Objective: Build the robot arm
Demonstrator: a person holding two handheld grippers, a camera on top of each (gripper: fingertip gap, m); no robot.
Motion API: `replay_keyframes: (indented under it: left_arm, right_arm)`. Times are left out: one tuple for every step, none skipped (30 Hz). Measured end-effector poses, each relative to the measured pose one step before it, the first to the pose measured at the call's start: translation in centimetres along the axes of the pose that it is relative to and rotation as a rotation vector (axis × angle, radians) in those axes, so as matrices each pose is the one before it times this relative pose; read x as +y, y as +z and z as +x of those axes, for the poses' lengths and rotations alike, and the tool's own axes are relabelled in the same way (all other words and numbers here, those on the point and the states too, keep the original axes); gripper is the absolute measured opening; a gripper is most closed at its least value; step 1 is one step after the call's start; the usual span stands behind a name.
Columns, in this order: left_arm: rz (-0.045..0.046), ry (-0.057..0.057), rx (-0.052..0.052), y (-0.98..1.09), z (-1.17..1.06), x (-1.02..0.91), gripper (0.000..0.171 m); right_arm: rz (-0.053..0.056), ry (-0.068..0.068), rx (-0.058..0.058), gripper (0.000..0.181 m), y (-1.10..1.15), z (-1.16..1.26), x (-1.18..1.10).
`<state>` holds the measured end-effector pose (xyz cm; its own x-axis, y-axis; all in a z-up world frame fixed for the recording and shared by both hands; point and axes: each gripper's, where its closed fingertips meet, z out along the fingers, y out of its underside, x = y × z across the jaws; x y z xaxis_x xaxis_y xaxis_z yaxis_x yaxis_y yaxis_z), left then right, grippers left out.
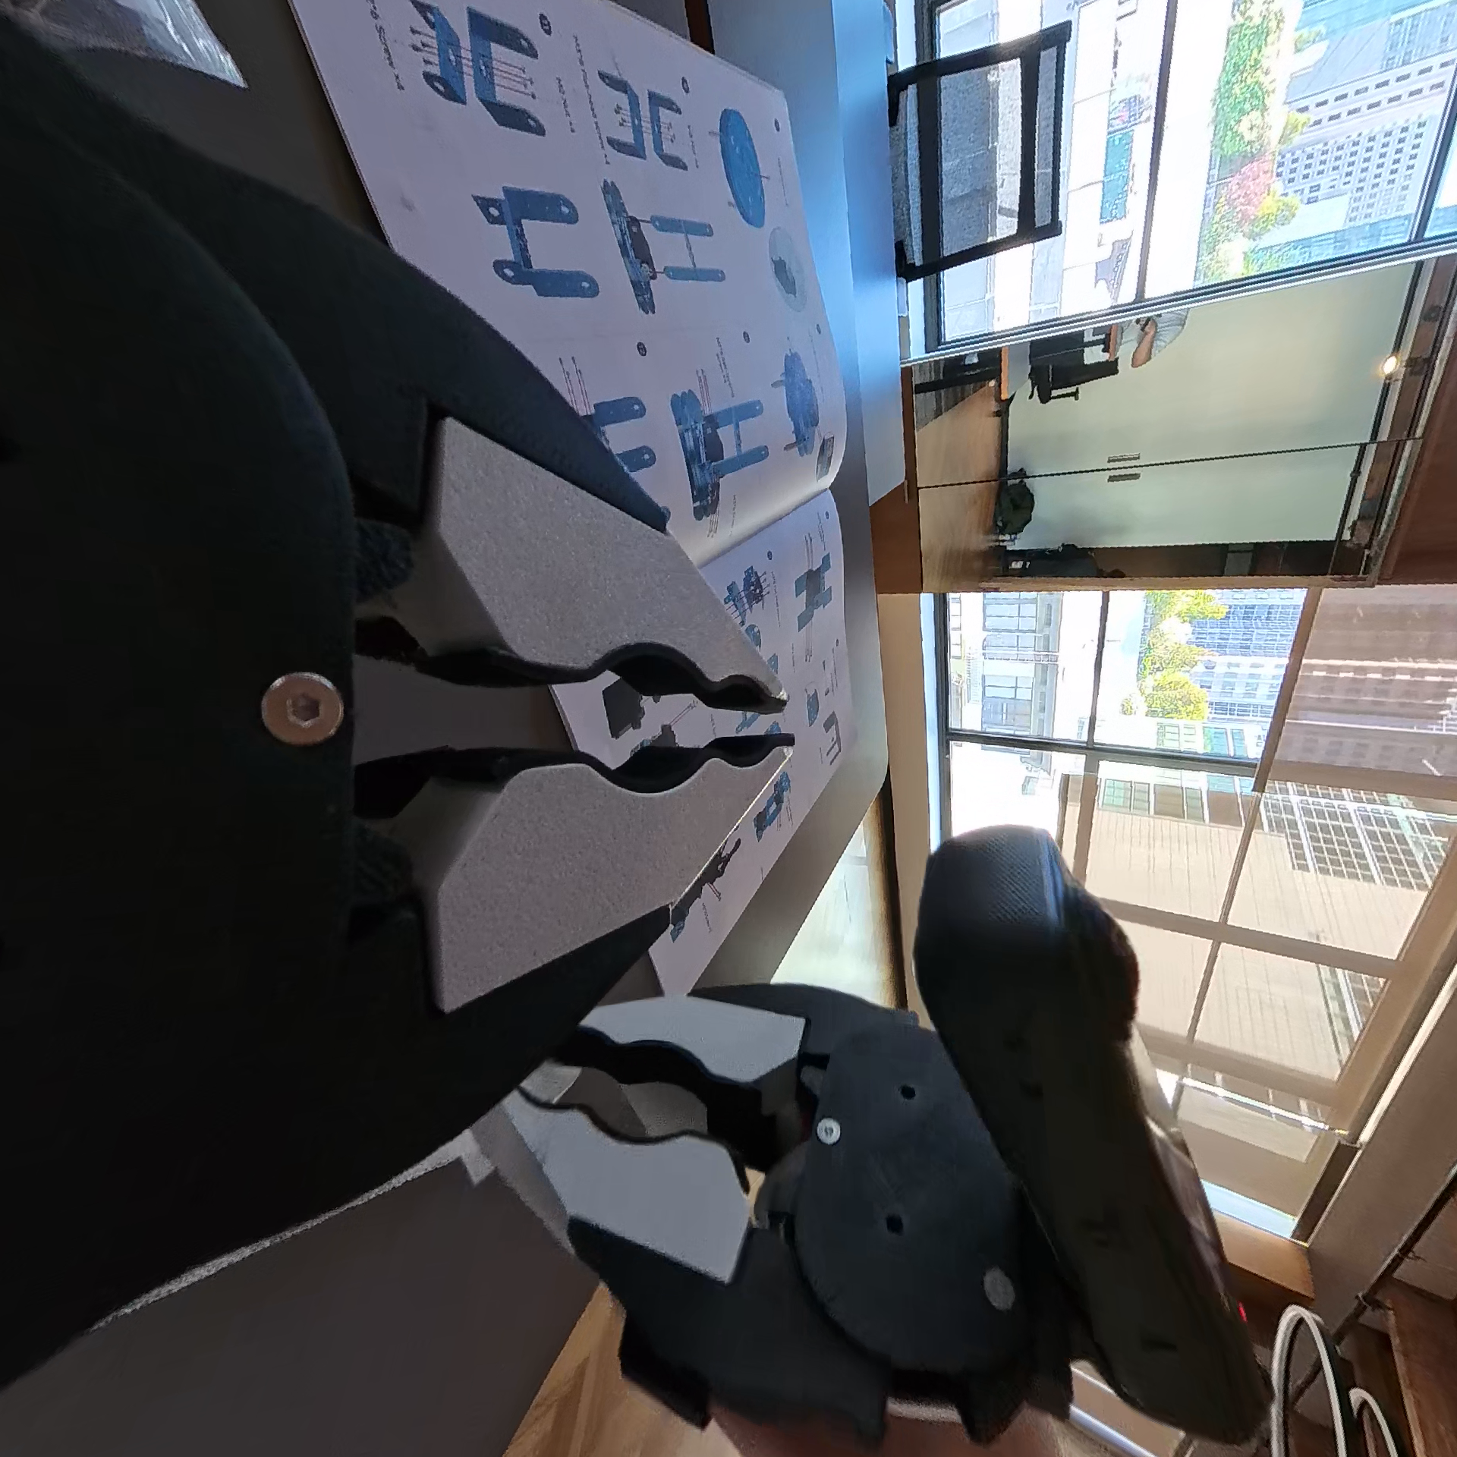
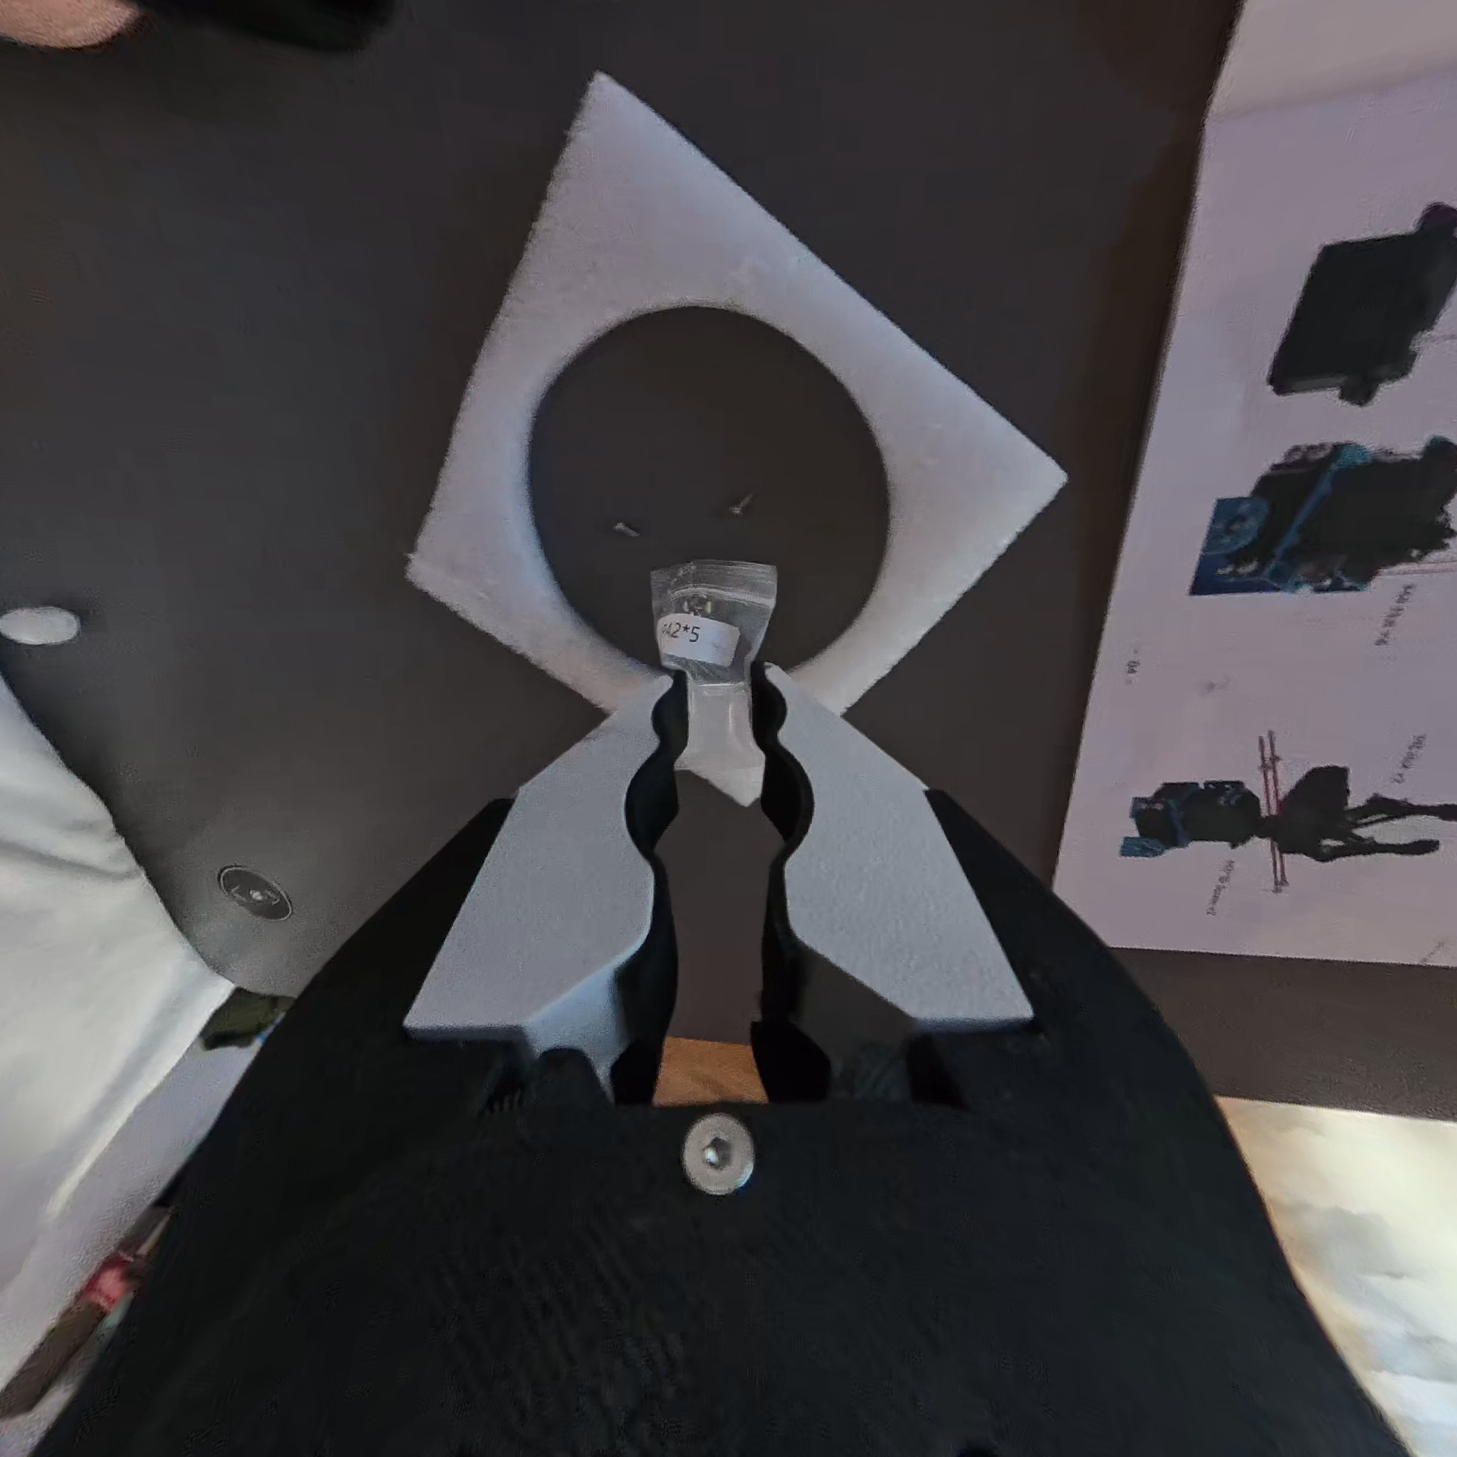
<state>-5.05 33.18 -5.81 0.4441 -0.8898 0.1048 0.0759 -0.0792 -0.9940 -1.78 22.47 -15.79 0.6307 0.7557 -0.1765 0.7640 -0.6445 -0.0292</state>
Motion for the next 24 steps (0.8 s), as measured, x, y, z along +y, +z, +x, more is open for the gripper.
replay_keyframes:
  left_arm:
    - [-0.00219,-0.0042,0.0026,0.020,0.037,0.049,0.003]
    - [-0.00120,-0.0017,0.0015,0.005,0.027,0.027,0.003]
    - [0.00174,0.0022,-0.0001,-0.018,0.026,-0.051,0.003]
    - [0.00383,0.0040,-0.0012,-0.030,0.009,-0.090,0.003]
    - [0.00257,0.0023,-0.0004,-0.021,0.018,-0.073,0.003]
    - [-0.00030,-0.0010,0.0009,0.003,0.013,-0.007,0.003]
    - [-0.00120,-0.0026,0.0014,0.000,0.019,0.025,0.003]
    - [0.00007,-0.0012,0.0007,-0.004,0.005,-0.003,0.003]
    - [0.00184,0.0012,-0.0003,-0.013,-0.002,-0.046,0.003]
    - [0.00177,0.0016,-0.0012,-0.014,-0.017,-0.035,0.003]
    - [0.00020,-0.0005,-0.0003,0.001,-0.023,-0.005,0.003]
    - [-0.00165,-0.0024,0.0014,0.010,0.013,0.032,0.003]
    - [-0.00178,-0.0013,0.0012,0.014,0.016,0.035,0.003]
    - [0.00037,0.0016,-0.0006,-0.011,-0.015,-0.005,0.003]
    - [0.00189,0.0026,-0.0013,-0.009,-0.013,-0.035,0.003]
    - [0.00046,0.0003,-0.0004,-0.002,-0.022,0.002,0.003]
    - [-0.00193,-0.0025,0.0007,0.022,0.000,0.036,0.003]
    - [-0.00183,-0.0026,0.0008,0.004,-0.008,0.042,0.003]
    - [0.00047,-0.0006,-0.0006,-0.002,-0.019,0.002,0.003]
    - [0.00163,0.0011,-0.0013,-0.011,-0.026,-0.024,0.003]
    - [0.00002,0.0008,-0.0007,0.000,-0.016,0.000,0.003]
    - [-0.00199,-0.0008,0.0001,0.012,-0.025,0.035,0.003]
    - [-0.00190,-0.0021,0.0003,0.021,-0.012,0.055,0.003]
    - [-0.00029,-0.0021,0.0005,-0.011,-0.006,0.011,0.003]
  right_arm:
    - [-0.0072,0.0462,-0.0137,0.015,0.137,0.350,0.048]
    - [-0.0022,0.0472,-0.0398,0.015,0.066,-0.189,-0.031]
    - [0.0012,-0.0010,-0.0215,0.015,0.036,-0.424,-0.023]
    - [-0.0059,-0.0357,0.0251,0.015,0.051,-0.022,0.095]
    - [-0.0048,-0.0350,0.0260,0.015,0.087,0.146,0.084]
    - [-0.0028,0.0058,0.0078,0.015,0.148,0.297,0.061]
    - [-0.0043,0.0450,-0.0160,0.015,0.120,0.175,0.055]
    - [0.0030,0.0290,-0.0418,0.015,-0.001,-0.572,-0.064]
    - [0.0106,-0.0306,-0.0146,0.015,-0.050,-0.674,-0.131]
    - [0.0007,-0.0502,0.0349,0.015,-0.038,0.069,-0.030]
    - [-0.0070,-0.0153,0.0398,0.015,0.049,0.667,0.101]
    - [-0.0104,0.0408,-0.0087,0.015,0.092,0.410,0.127]
    - [0.0042,0.0483,-0.0473,0.015,0.006,-0.297,-0.132]
    - [0.0107,-0.0020,-0.0205,0.015,-0.024,-0.429,-0.190]
    - [-0.0084,-0.0433,0.0255,0.015,0.017,-0.025,0.100]
    - [-0.0071,-0.0376,0.0355,0.015,0.022,0.374,0.098]
    - [0.0017,0.0147,0.0082,0.015,0.004,0.487,-0.016]
    - [0.0105,0.0533,-0.0296,0.015,-0.085,0.097,-0.169]
    - [0.0144,0.0238,-0.0384,0.014,-0.099,-0.478,-0.245]
    - [-0.0025,-0.0347,0.0012,0.014,0.005,-0.430,0.006]
    - [-0.0152,-0.0536,0.0295,0.015,0.088,-0.088,0.176]
    - [-0.0064,-0.0274,0.0220,0.015,0.085,0.235,0.070]
    - [0.0105,0.0277,0.0044,0.015,-0.040,0.582,-0.104]
    - [0.0246,0.0541,-0.0166,0.015,-0.128,0.429,-0.275]
